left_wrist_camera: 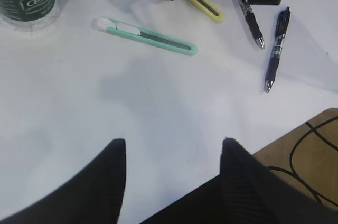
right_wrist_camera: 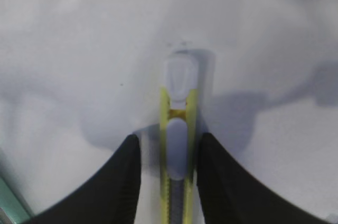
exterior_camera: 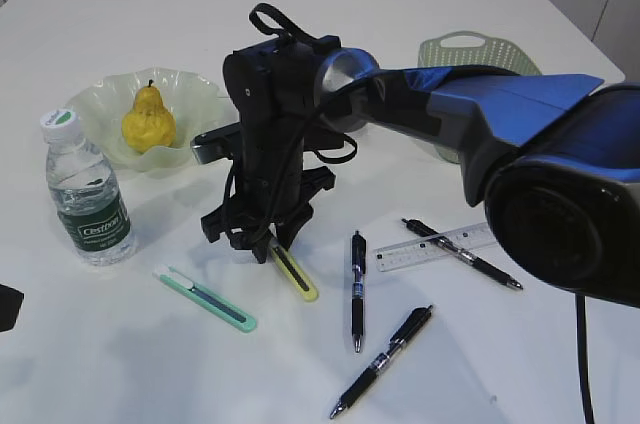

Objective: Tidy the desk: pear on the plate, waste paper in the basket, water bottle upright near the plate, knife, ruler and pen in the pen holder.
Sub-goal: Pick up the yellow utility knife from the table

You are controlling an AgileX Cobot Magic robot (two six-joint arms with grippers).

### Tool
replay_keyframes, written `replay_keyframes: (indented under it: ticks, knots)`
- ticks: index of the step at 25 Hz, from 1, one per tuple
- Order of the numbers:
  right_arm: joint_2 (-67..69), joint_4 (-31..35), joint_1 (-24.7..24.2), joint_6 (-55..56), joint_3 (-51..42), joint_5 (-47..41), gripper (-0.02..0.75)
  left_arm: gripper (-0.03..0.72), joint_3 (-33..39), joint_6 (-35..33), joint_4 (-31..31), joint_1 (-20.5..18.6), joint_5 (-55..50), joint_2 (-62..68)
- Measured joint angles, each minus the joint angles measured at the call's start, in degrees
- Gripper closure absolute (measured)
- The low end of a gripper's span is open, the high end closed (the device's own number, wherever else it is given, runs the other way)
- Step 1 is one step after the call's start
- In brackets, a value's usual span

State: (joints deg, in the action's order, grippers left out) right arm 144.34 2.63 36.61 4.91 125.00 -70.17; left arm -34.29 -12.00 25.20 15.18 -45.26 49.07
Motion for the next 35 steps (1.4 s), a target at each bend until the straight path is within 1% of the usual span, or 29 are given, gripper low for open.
replay_keyframes:
  ticks: [2,3,4,7,16,25,29,32,33,35]
  knots:
    - [0.0,0.0,0.0,0.0,0.0,0.0,0.511,0.287,0.0,0.0,0.0,0.0,0.0,0.0]
    - [0.0,0.0,0.0,0.0,0.0,0.0,0.522,0.286,0.0,0.0,0.0,0.0,0.0,0.0]
    - [0.0,0.0,0.0,0.0,0.0,0.0,0.563,0.286,0.0,0.0,0.0,0.0,0.0,0.0]
    - [0.0,0.0,0.0,0.0,0.0,0.0,0.585,0.286,0.0,0.0,0.0,0.0,0.0,0.0]
    - [-0.3,-0.1,0.0,-0.3,0.2,0.0,0.586,0.287,0.0,0.0,0.0,0.0,0.0,0.0]
    - [-6.9,-2.6,0.0,-0.5,0.4,0.0,0.586,0.287,0.0,0.0,0.0,0.0,-0.1,0.0]
    - [-9.5,-5.7,0.0,-0.6,0.4,-0.1,0.586,0.287,0.0,0.0,0.0,0.0,-0.1,0.0]
    - [-9.7,-5.9,0.0,-0.6,0.4,-0.1,0.586,0.287,0.0,0.0,0.0,0.0,-0.1,0.0]
    - [-11.8,-9.1,0.0,-0.6,0.4,-0.2,0.586,0.287,0.0,0.0,0.0,0.0,-0.1,0.0]
    - [-13.0,-10.3,0.0,-0.6,0.4,-0.3,0.586,0.287,0.0,0.0,0.0,0.0,-0.1,0.0]
